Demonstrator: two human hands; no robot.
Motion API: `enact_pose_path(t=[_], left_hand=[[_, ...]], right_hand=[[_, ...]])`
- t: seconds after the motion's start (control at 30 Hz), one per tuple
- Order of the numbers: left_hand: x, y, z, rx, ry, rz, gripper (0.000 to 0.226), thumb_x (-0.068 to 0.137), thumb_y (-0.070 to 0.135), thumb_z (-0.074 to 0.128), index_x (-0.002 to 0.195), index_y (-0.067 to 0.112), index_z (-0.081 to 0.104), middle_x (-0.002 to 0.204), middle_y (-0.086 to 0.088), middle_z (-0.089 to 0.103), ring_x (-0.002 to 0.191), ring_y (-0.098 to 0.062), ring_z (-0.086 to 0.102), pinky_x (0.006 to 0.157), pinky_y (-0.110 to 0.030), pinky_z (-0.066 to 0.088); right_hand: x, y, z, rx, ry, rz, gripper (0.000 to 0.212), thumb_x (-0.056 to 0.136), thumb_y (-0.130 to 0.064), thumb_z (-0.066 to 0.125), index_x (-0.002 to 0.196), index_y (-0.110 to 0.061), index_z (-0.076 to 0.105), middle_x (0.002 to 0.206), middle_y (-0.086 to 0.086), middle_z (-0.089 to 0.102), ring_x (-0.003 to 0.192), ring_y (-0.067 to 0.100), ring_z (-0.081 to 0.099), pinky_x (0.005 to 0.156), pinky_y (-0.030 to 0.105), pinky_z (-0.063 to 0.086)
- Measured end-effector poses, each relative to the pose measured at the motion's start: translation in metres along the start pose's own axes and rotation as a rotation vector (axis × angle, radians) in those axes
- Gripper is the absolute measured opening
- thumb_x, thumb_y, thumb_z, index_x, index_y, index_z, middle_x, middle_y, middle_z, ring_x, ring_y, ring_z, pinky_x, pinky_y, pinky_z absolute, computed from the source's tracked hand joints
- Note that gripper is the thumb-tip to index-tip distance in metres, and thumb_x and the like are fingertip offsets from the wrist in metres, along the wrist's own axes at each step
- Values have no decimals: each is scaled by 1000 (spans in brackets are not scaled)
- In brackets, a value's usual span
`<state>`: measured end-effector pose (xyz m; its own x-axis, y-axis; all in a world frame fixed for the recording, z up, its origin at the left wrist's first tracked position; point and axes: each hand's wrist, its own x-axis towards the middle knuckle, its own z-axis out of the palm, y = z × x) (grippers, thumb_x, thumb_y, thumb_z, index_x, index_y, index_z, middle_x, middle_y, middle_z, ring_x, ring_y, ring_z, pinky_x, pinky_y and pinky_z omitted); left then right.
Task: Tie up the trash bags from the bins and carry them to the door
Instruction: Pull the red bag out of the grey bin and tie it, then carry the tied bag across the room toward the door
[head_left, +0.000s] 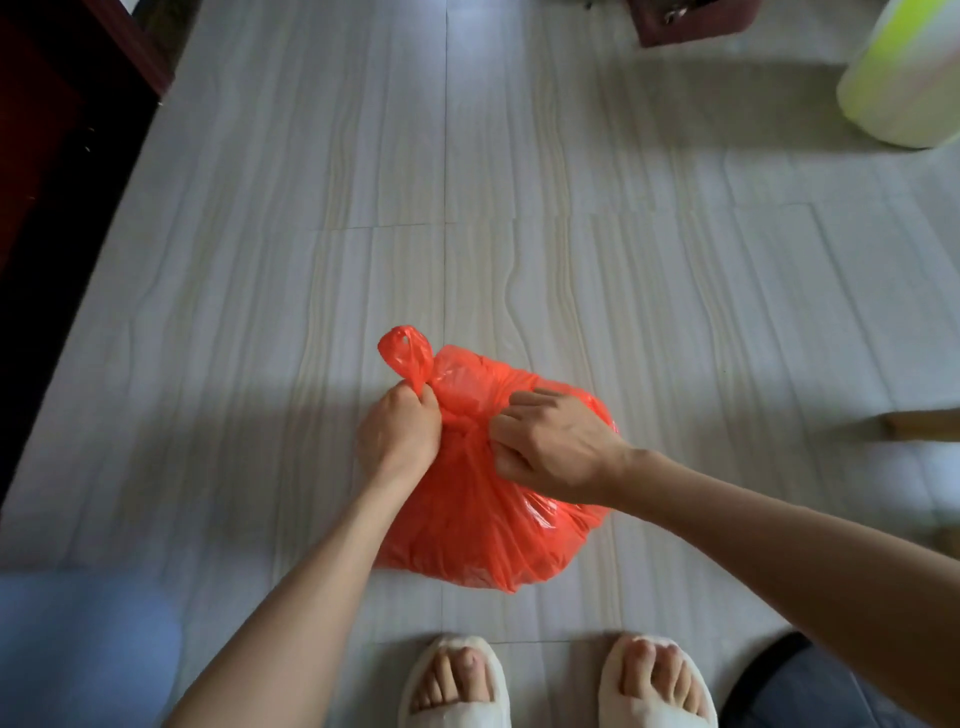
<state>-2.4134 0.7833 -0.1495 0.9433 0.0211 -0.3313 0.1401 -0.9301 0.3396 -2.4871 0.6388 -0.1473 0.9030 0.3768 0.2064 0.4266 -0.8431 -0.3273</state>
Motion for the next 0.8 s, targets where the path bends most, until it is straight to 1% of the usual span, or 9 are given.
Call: enact_pose_path(t=[0.1,0.23,0.37,0.43,0.5,0.57,0.67,0.77,0.8], left_hand=[[16,-11,3,157,-48,-1,39,96,27,31,108,5,61,115,-24,62,109,-41,57,90,-42,44],[25,-11,5,233,-146,-88,40,94,30,34,105,6,63,114,-21,63,108,-40,58,89,-41,46],[22,2,-17,80,-251,-198,39,93,26,36,109,0,60,117,-25,60,110,-40,56,93,-42,44],[18,15,-43,-64,-297,-222,39,93,28,38,105,-2,61,111,-27,62,104,-39,58,90,-41,46],[11,45,-88,-259,-373,-235,39,94,34,41,96,1,62,89,-20,67,81,-33,63,70,-34,49],[-3,76,-132,-480,-509,-327,31,93,41,46,88,13,59,71,-7,62,58,-19,56,51,-23,40],[-25,129,-211,-579,-697,-387,30,84,50,58,90,21,60,79,-1,64,64,-13,58,54,-22,41],[-51,176,-274,-588,-763,-246,28,82,45,62,92,20,64,85,2,62,72,-13,56,60,-22,40],[-66,223,-333,-553,-776,-157,24,83,41,63,94,19,66,85,3,62,73,-12,55,63,-23,40]], right_hand=[[-12,-6,1,82,-49,45,18,71,-21,44,55,-14,44,50,4,52,51,24,51,50,29,32],[-16,-13,-4,209,-127,85,19,72,-19,44,55,-13,41,49,7,51,49,27,48,53,31,35],[-10,-17,-29,426,-179,384,22,73,-32,31,58,-16,33,56,15,53,50,24,39,49,36,34],[-5,-27,-53,501,-183,527,26,70,-39,25,56,-17,30,59,15,54,53,22,38,52,38,34],[6,-32,-93,537,-190,657,28,67,-43,21,52,-20,25,59,13,54,54,23,40,54,37,33],[18,-41,-135,567,-179,764,30,68,-44,22,50,-21,24,54,7,51,55,25,43,55,32,29],[40,-46,-218,564,-172,955,35,80,-31,37,50,-17,26,47,-4,37,56,23,43,55,30,28],[57,-48,-296,570,-89,1123,40,85,-20,45,49,-15,28,47,-4,38,58,23,44,55,30,28],[65,-46,-364,552,-22,1220,41,86,-18,45,49,-14,29,47,-4,38,58,22,44,55,30,28]])
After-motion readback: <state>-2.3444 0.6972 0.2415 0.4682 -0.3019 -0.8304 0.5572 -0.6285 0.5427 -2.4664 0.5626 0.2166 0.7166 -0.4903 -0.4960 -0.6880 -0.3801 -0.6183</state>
